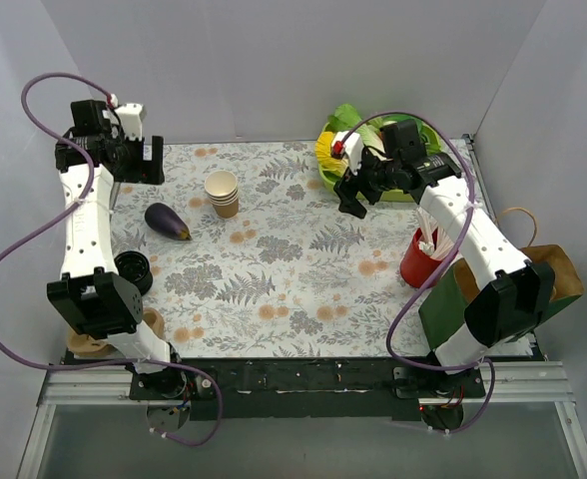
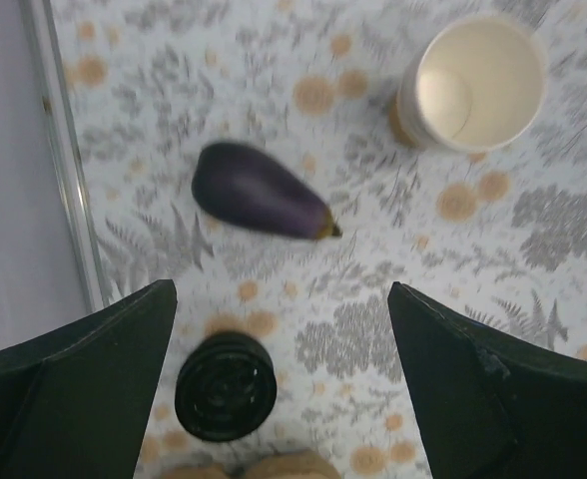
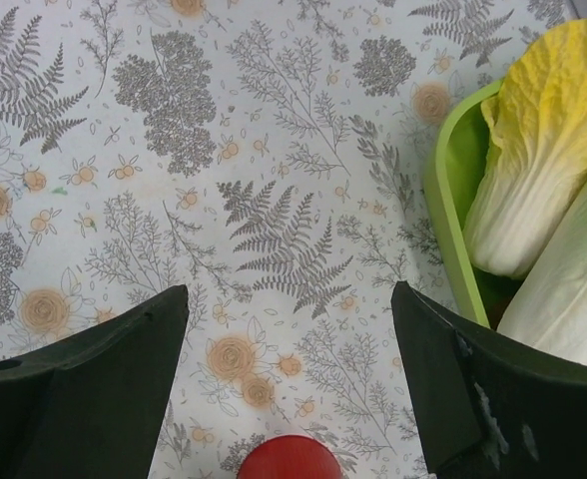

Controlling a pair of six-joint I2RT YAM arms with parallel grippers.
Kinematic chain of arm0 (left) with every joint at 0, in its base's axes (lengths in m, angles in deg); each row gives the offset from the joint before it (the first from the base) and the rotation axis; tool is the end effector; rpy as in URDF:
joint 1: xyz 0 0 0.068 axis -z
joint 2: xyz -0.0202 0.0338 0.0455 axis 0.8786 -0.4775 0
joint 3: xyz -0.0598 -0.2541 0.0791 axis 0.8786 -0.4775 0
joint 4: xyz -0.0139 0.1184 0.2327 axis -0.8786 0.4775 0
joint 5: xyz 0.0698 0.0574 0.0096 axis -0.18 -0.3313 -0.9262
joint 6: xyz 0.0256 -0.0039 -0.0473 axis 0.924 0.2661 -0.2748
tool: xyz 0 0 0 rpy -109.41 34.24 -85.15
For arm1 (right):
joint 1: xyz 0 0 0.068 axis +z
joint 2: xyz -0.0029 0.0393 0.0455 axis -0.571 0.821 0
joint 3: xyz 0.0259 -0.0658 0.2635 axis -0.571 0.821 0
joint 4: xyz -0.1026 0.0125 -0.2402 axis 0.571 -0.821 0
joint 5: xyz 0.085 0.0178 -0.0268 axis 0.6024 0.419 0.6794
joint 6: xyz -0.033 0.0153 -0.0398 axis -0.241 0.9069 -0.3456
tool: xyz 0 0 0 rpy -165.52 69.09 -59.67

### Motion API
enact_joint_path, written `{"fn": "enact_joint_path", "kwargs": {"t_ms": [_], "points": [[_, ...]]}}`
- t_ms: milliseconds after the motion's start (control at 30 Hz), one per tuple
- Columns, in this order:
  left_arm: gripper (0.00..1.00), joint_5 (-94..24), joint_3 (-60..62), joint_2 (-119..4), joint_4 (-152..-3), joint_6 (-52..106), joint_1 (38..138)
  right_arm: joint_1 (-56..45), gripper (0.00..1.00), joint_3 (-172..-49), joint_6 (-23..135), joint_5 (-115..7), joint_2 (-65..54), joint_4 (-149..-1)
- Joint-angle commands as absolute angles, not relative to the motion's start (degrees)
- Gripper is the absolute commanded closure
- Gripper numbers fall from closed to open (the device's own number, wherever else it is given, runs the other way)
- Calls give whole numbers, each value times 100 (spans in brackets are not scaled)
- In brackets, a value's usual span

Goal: Pack the takeout coffee

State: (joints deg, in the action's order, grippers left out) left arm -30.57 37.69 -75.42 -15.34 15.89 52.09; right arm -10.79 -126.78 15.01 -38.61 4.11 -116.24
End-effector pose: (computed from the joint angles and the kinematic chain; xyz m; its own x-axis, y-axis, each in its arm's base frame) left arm 0.3270 0.0461 0.4253 -0.6363 -0.4871 -0.5981 -0.2720 0.8673 -0.4170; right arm 0.3114 0.1543 0.3726 -0.1315 -0.6218 -0.7720 -0.8704 0.4451 -0.2103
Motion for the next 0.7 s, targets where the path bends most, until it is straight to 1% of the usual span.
{"fn": "enact_joint_path", "kwargs": {"t_ms": [0, 133, 200, 400, 467, 500, 533, 600, 667], "points": [[13, -3556, 3485, -7651, -124, 1638, 5032, -1082, 9, -12414, 1567, -3694, 223, -11610], [13, -3689, 3354, -7599, -17, 1269, 5032, -1074, 10, -12273, 1716, -3545, 222, -11610], [13, -3410, 3266, -7537, -167, 1128, 5040, -1056, 11, -12317, 1822, -3370, 328, -11628], [15, -3084, 2554, -7160, -782, 1023, 5040, -1012, 17, -12747, 2181, -3473, 793, -11593], [16, -2837, 2361, -7115, -1369, 795, 5162, -1012, 19, -12853, 2331, -3571, 934, -11531], [18, -2697, 2282, -7167, -1580, 585, 5250, -1012, 19, -12905, 2393, -3554, 995, -11583], [23, -2626, 2316, -7255, -1878, 426, 5330, -1012, 21, -13062, 2402, -3536, 1057, -11645], [35, -2634, 2630, -7694, -2056, 154, 5444, -1021, 24, -13186, 2402, -3536, 1198, -11863], [36, -2897, 2842, -7923, -2276, -76, 5445, -1012, 25, -13118, 2437, -3580, 1198, -11874]]}}
